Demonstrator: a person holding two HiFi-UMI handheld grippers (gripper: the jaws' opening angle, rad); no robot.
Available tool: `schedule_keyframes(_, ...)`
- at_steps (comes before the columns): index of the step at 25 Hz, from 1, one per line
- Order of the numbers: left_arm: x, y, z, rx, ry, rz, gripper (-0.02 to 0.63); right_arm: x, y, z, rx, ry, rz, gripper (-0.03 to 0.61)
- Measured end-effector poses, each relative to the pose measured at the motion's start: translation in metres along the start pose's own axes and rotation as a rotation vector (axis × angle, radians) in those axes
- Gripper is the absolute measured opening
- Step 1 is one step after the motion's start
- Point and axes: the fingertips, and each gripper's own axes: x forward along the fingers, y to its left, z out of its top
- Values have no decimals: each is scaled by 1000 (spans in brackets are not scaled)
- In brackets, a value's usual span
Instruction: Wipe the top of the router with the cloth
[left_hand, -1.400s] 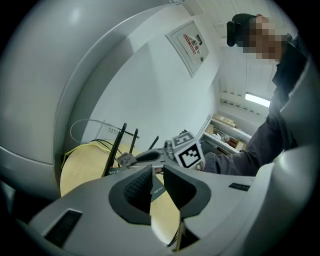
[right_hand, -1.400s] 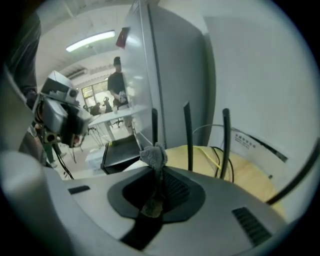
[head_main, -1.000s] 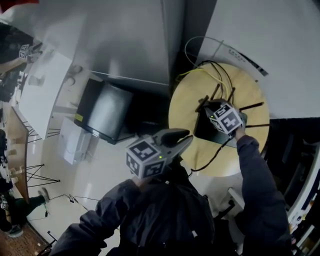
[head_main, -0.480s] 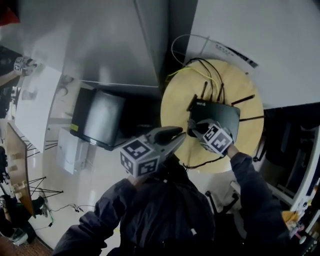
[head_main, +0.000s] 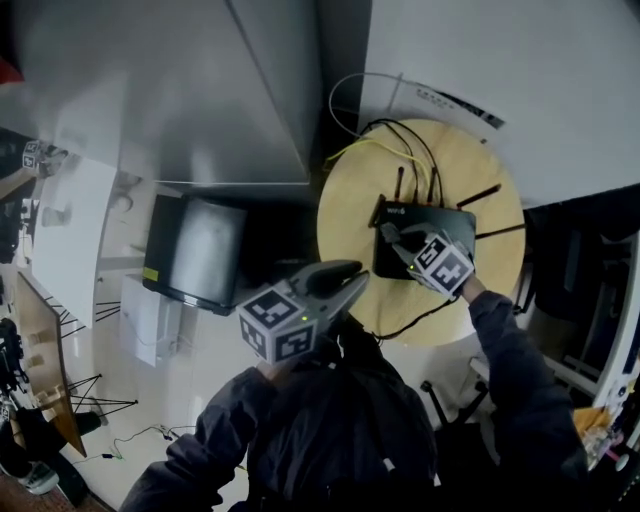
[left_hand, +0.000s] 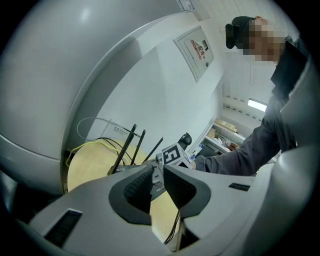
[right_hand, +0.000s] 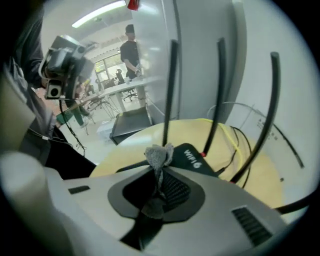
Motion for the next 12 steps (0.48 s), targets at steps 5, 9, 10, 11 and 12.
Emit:
schedule_keyframes(5, -6, 2, -2, 0, 0, 14, 66, 0, -66, 1, 1, 31, -139, 71)
schedule_keyframes(9, -10, 4, -3, -5, 3, 15, 66, 6, -70, -5, -13, 58, -125, 71)
schedule_keyframes(10, -11, 5, -3, -7, 4, 13, 66, 5, -64, -6, -18, 63, -108, 71)
schedule_keyframes(11, -10, 5, -3, -8, 6, 11, 66, 5, -57, -7, -26, 68, -87, 71)
schedule_keyframes(12, -9, 5, -3, -6, 8, 7, 67, 3, -50, -10, -31, 73, -68, 71)
